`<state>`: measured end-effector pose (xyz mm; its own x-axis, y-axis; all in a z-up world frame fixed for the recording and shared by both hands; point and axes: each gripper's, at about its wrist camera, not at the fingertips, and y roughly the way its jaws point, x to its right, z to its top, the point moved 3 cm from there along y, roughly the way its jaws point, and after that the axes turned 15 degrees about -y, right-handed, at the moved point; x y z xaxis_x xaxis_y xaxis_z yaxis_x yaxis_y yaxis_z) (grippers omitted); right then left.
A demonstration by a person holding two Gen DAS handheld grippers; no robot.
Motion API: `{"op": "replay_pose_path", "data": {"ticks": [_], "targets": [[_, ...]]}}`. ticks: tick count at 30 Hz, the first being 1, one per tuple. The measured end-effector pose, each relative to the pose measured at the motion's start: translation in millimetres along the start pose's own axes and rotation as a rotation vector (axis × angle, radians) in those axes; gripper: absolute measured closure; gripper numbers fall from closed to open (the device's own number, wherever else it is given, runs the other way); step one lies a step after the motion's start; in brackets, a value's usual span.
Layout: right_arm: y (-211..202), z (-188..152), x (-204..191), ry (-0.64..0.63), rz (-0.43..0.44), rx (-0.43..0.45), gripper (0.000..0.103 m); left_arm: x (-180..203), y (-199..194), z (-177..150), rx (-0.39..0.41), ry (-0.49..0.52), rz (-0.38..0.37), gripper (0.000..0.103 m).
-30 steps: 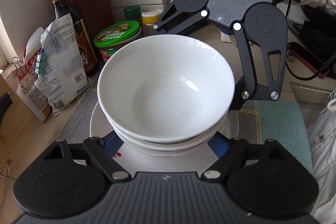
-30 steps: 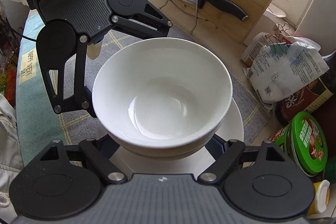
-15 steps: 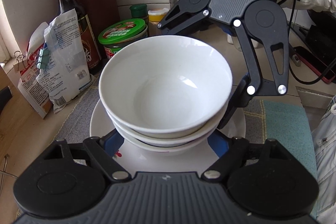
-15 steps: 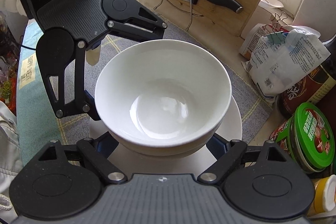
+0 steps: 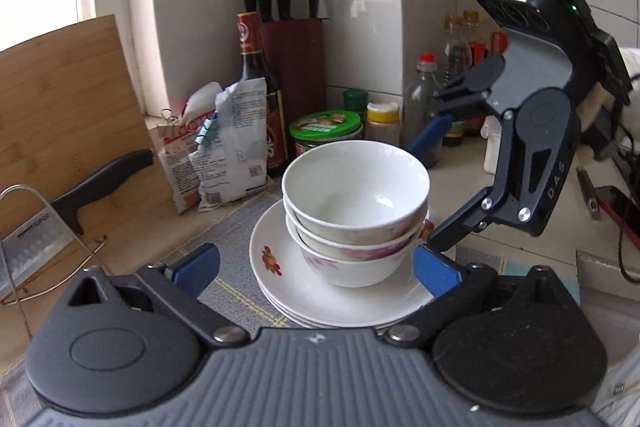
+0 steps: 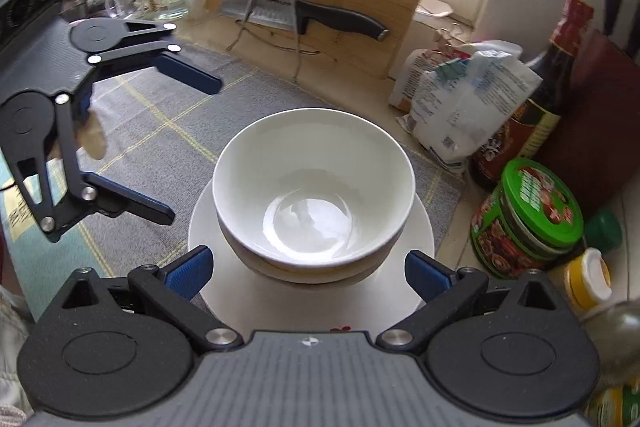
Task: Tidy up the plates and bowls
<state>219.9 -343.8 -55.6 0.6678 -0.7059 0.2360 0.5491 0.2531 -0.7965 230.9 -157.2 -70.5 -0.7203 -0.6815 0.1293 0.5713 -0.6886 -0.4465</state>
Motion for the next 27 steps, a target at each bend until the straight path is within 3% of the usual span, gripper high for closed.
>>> {"op": "replay_pose_path", "data": {"ticks": [3, 5, 9, 11, 18, 27], "targets": [[-12.1, 1.2, -12.4, 0.176, -0.109, -0.015, 0.0, 3.8, -18.5, 2.7, 0.023, -0.036, 0.109, 0.001], [-19.0, 1.4, -20.7, 0.291, -0.165, -0.025, 0.0, 5.4, -28.5, 4.8, 0.023, -0.079, 0.14, 0.001], [-34.9, -1.4, -41.9, 0.508, -0.27, -0.036, 0.0, 6.4, -36.3, 7.9, -0.048, -0.164, 0.271, 0.001], [-41.3, -1.2, -51.2, 0.569, -0.319, -0.043, 0.0, 6.3, -42.5, 7.5, -0.056, -0.194, 0.301, 0.001], [-60.6, 3.9, -76.6, 0.668, -0.414, -0.049, 0.0, 1.4, -57.8, 7.0, -0.073, -0.292, 0.313, 0.001], [-69.4, 9.2, -86.0, 0.694, -0.448, -0.039, 0.0, 2.1, -64.0, 11.2, -0.07, -0.296, 0.351, 0.001]]}}
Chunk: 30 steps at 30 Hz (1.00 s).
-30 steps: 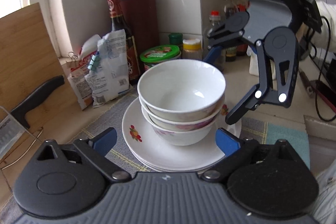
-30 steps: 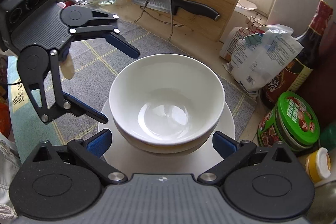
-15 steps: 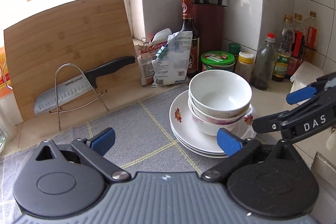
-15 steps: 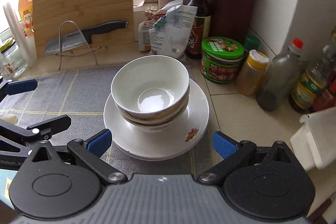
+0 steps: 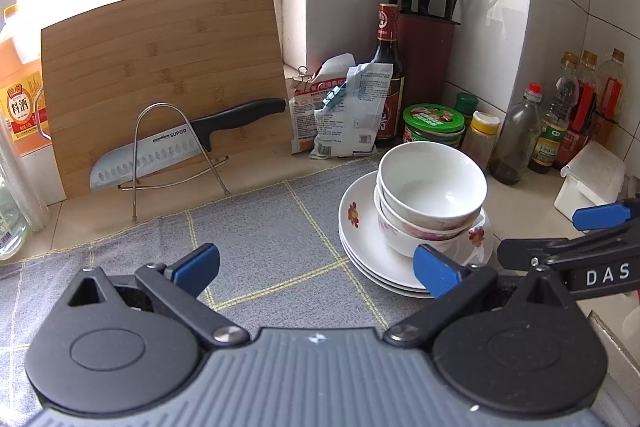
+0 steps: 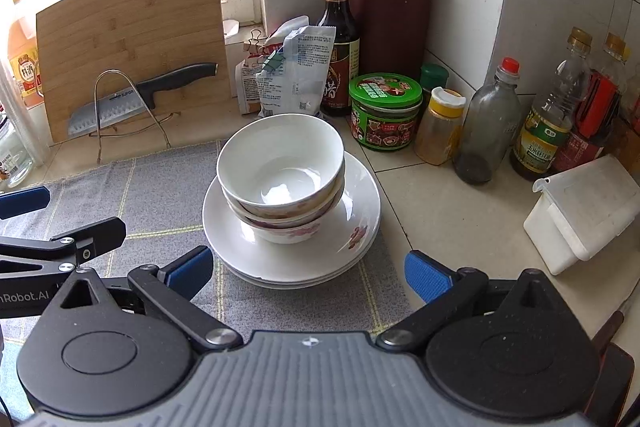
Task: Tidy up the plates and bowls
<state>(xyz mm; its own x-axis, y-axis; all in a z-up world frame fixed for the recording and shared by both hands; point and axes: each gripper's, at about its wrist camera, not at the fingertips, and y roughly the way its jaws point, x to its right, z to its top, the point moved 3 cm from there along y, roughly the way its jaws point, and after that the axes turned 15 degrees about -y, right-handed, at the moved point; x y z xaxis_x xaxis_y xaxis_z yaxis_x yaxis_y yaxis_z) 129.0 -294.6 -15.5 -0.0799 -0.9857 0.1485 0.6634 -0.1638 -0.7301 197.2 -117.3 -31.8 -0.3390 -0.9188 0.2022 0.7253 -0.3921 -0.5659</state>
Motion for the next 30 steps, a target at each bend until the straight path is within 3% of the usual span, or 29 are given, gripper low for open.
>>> {"op": "replay_pose_path", "data": {"ticks": [30], "targets": [[-7.0, 3.3, 6.0, 0.016, 0.001, 0.005, 0.0, 6.0, -4.0, 2.5, -0.005, -0.008, 0.01, 0.001]]}}
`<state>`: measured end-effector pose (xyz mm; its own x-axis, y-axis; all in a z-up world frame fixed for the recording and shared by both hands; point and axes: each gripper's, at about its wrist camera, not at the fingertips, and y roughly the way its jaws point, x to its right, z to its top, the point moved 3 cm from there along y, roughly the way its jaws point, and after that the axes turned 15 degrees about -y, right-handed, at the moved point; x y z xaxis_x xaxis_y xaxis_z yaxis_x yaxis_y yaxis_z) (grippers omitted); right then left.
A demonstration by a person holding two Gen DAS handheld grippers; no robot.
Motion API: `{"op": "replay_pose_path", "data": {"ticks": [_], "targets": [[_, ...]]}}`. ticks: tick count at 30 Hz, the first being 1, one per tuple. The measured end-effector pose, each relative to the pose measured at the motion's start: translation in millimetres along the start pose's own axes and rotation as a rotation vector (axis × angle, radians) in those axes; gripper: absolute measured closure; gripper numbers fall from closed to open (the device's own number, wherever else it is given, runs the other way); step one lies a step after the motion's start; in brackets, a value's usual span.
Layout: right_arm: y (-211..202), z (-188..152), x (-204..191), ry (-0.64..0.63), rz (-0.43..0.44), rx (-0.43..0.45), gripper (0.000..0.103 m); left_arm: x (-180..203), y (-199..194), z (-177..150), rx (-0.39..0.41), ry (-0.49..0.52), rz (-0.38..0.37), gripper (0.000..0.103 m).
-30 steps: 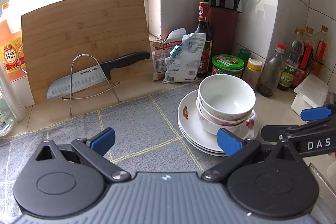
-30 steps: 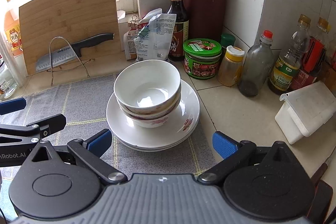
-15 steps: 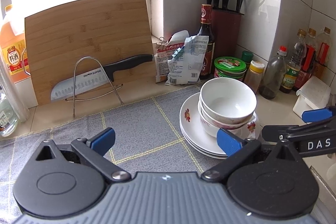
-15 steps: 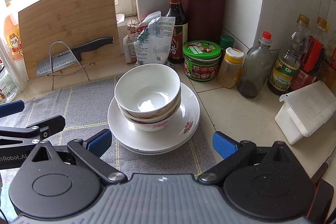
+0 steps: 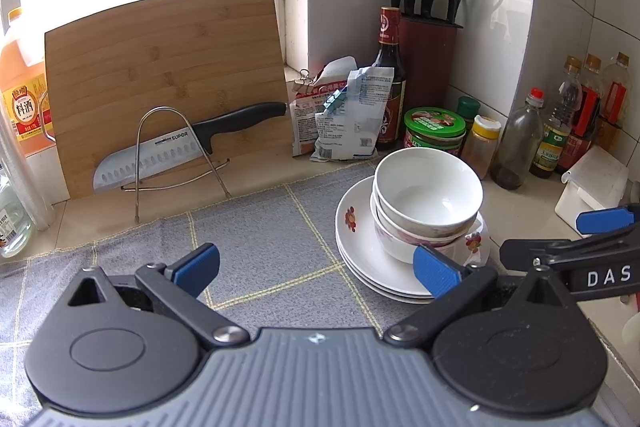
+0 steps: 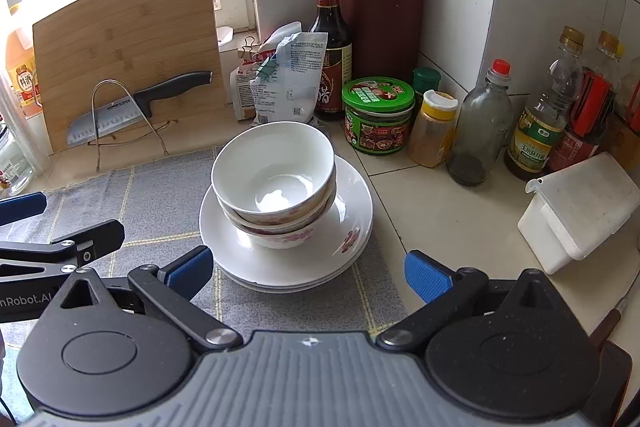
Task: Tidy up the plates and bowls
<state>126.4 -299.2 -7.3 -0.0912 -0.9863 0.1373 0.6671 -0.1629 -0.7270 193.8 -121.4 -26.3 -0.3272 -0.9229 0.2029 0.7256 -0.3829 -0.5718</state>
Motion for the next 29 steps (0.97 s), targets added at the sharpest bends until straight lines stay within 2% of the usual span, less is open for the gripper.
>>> {"op": "replay_pose_path", "data": {"ticks": [29], "targets": [[-2.8, -1.2, 3.9, -0.003, -0.012, -0.004, 0.0, 1.9, 0.4, -1.3, -0.006, -0.001, -0.006, 0.001]]}}
